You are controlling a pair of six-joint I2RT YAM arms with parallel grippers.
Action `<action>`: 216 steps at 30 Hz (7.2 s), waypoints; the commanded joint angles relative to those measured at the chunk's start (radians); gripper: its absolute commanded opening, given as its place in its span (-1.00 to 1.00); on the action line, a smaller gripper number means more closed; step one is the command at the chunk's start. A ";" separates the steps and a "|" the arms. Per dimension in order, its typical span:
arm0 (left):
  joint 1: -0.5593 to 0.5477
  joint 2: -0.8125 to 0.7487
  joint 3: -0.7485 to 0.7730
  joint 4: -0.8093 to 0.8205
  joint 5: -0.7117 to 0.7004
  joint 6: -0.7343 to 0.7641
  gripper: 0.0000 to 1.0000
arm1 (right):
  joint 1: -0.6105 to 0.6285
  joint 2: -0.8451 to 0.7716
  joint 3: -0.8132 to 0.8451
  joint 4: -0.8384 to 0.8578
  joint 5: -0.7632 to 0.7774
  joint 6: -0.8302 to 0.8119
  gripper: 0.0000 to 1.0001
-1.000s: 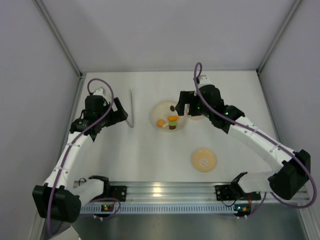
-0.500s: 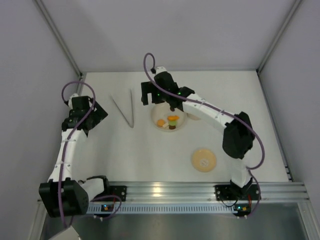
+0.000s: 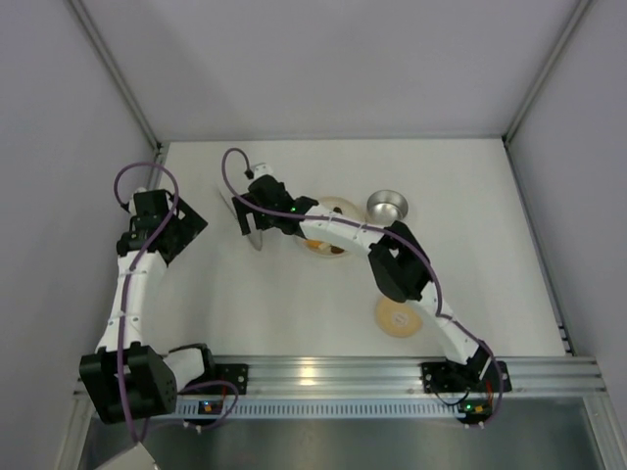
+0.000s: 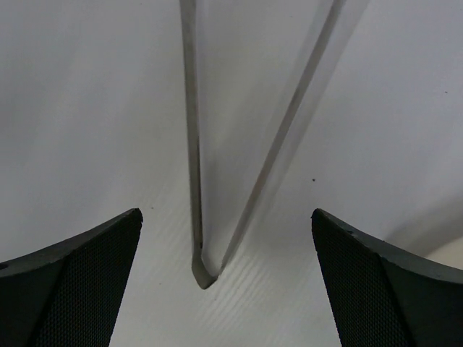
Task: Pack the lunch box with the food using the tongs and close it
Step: Move the clamp to the center of the board, then pick up the clamp at the center of the board, then pick up the fake food from the plate.
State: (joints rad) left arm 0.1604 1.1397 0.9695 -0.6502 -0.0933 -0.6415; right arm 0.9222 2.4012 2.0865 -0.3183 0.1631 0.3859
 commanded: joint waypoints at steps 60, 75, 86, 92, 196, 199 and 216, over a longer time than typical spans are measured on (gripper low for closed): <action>0.008 -0.057 -0.026 0.032 0.030 0.000 0.97 | 0.218 -0.356 -0.657 0.174 0.291 -0.056 0.04; 0.008 -0.060 -0.029 0.034 0.029 0.008 0.97 | 0.196 -0.269 -0.528 0.171 0.266 -0.065 0.27; 0.007 -0.057 -0.032 0.038 0.032 0.011 0.97 | 0.191 -0.274 -0.536 0.148 0.269 -0.045 0.37; 0.007 -0.057 -0.032 0.038 0.032 0.011 0.97 | 0.196 -0.330 -0.554 0.147 0.280 -0.061 0.38; 0.005 -0.080 -0.051 0.052 0.075 0.028 0.97 | 0.090 -0.950 -0.795 -0.281 0.490 -0.045 -0.01; 0.005 -0.080 -0.051 0.052 0.079 0.028 0.97 | 0.043 -0.985 -0.822 -0.300 0.480 -0.038 -0.05; 0.005 -0.080 -0.052 0.052 0.081 0.032 0.97 | -0.114 -0.829 -0.806 -0.212 0.233 -0.065 -0.08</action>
State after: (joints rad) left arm 0.1619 1.0836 0.9253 -0.6357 -0.0151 -0.6247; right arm 0.8238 1.5513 1.2255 -0.5671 0.4431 0.3325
